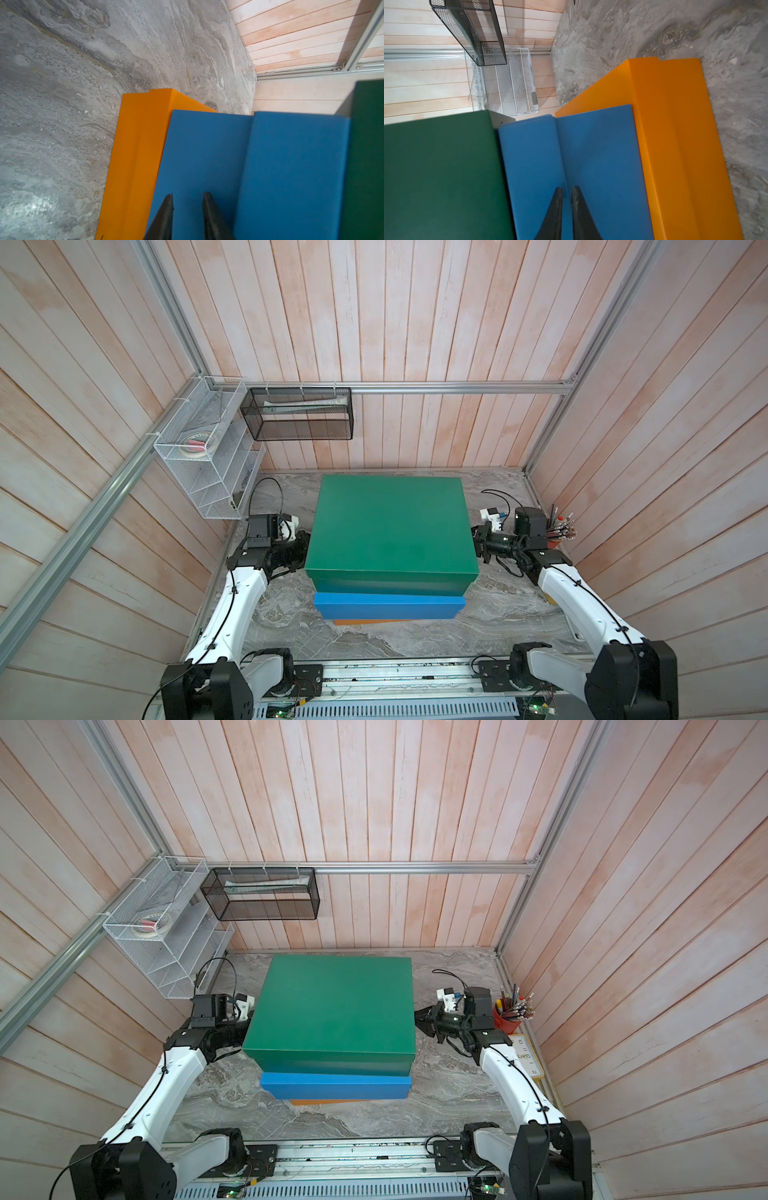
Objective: Stack the shoeboxes
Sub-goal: Adjust the shoeboxes in the shoebox.
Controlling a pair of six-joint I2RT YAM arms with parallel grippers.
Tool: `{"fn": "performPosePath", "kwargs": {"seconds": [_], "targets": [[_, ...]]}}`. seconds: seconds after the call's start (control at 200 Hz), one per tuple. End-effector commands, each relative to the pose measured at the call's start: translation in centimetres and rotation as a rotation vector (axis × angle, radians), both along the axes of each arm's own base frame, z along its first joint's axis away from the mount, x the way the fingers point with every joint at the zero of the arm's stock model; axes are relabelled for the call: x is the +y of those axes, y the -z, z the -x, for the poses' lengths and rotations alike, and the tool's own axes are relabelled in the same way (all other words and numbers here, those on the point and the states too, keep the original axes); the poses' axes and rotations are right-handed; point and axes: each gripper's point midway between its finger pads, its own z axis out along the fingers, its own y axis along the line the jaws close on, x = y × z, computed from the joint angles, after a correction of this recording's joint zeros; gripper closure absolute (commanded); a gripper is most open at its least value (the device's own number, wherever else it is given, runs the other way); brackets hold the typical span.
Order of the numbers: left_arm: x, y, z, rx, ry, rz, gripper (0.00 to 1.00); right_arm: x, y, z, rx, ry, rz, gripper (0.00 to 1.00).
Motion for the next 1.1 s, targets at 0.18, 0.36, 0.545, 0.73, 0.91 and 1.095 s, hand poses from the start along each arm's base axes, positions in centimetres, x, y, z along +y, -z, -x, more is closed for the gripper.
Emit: {"fn": "performPosePath", "kwargs": {"seconds": [0.18,0.36,0.545,0.73,0.91,1.095], "targets": [[-1.9,-2.6,-1.1,-0.079,0.053,0.035,0.72,1.5,-2.8,-1.8,-0.125,-0.120,-0.026,0.88],[-1.9,-2.7,-2.3,-0.092,0.048,0.030,0.72,1.7,-3.0,-2.9,-0.133,-0.145,-0.038,0.87],[-1.9,-2.7,-3.0,-0.092,0.050,0.022,0.71,1.7,-2.7,-2.7,-0.120,-0.149,-0.040,0.88],[-2.1,-2.0,-3.4,-0.077,0.054,0.021,0.71,1.6,-1.9,-2.2,-0.103,-0.145,-0.035,0.88],[-2.4,-1.6,-2.8,-0.059,0.063,0.016,0.71,0.9,-1.2,-2.5,-0.096,-0.129,-0.017,0.88],[-1.3,-0.8,-2.8,-0.041,0.030,-0.042,0.68,-0.6,-1.3,-3.4,-0.116,-0.094,0.012,0.77]]}}
